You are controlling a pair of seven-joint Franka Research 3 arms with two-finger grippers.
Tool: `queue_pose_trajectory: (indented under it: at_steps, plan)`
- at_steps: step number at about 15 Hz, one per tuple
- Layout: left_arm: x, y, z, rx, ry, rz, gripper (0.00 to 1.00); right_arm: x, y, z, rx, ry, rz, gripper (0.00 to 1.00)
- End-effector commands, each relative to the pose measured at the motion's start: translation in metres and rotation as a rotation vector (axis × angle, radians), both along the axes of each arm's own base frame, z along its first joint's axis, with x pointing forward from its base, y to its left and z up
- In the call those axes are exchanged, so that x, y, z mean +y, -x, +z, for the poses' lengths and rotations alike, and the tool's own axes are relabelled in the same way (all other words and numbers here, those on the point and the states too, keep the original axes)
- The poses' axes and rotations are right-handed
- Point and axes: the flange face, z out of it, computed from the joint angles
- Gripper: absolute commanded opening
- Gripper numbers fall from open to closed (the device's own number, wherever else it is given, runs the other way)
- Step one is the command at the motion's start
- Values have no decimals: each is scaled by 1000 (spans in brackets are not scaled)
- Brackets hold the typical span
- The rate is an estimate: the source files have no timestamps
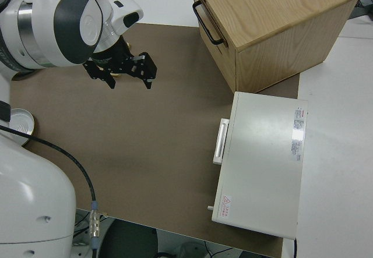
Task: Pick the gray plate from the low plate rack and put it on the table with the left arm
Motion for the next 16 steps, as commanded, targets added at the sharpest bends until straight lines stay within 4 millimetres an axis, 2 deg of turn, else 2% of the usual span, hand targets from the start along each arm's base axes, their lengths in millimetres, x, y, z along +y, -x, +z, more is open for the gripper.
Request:
queue_pose_trajectory:
  at_steps: [1, 3, 6, 9, 12, 16]
  plan:
    - [4, -8, 25, -43, 3, 6, 993, -3, 3, 4, 5, -2, -3, 990]
    - [6, -17, 53, -48, 1, 4, 993, -3, 3, 4, 5, -2, -3, 987]
    - [12, -29, 117, -68, -25, -1, 993, -4, 3, 4, 5, -2, -5, 987]
    - [15, -36, 159, -117, -101, -11, 993, -3, 3, 4, 5, -2, -3, 990]
    - [14, -38, 191, -148, -106, 22, 993, -4, 3, 4, 5, -2, -5, 990]
    - [12, -37, 206, -154, -88, 30, 995, -3, 3, 4, 5, -2, -3, 987]
